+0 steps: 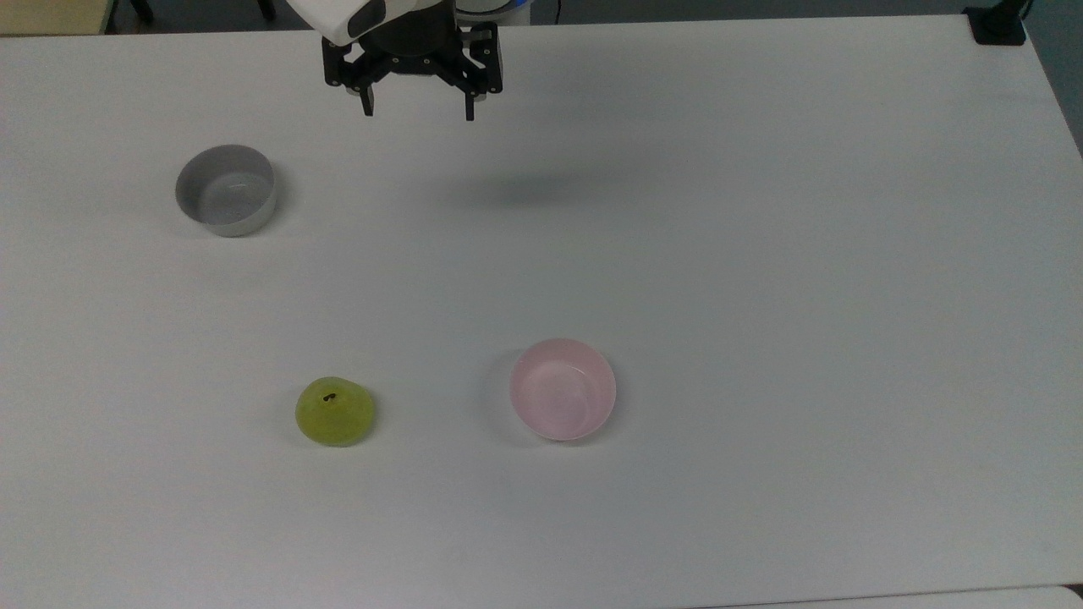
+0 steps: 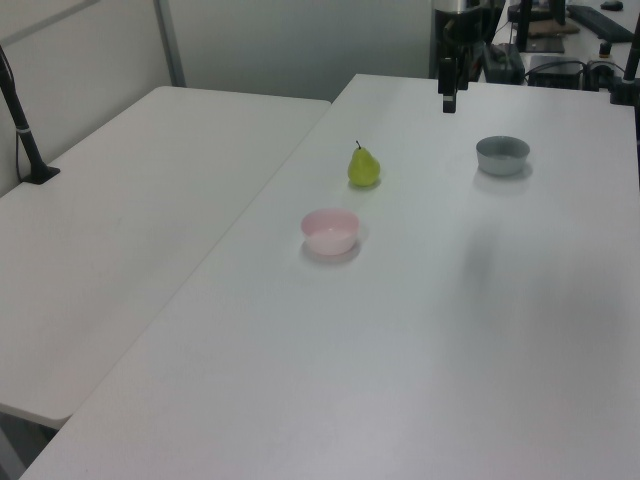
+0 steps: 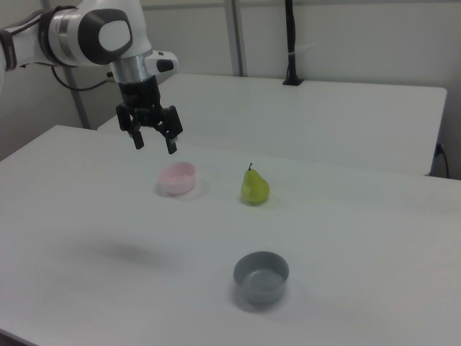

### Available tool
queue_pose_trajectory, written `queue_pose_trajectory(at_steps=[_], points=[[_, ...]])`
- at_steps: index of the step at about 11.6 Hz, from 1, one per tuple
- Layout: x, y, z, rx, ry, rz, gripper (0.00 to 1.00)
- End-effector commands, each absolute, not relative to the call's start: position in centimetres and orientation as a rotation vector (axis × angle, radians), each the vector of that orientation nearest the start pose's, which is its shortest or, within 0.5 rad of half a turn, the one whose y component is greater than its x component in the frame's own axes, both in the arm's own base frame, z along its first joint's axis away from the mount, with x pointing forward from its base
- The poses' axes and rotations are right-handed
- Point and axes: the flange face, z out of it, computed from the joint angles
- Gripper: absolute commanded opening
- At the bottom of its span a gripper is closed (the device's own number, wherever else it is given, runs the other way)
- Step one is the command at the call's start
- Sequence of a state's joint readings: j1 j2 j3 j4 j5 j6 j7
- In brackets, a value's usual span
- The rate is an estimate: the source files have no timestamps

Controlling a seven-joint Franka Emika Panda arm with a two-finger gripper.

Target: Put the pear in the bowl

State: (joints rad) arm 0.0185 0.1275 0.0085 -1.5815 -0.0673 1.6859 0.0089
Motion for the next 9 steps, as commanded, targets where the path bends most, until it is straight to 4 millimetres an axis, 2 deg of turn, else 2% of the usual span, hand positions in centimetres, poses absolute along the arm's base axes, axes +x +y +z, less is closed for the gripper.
queue_pose_trajectory(at_steps=[1,9], points=[[58.78,1.26,56.12,-3.207,-0.091,0.056,1.00],[59.05,1.00,55.86,-3.207,-0.085,0.046,1.00]])
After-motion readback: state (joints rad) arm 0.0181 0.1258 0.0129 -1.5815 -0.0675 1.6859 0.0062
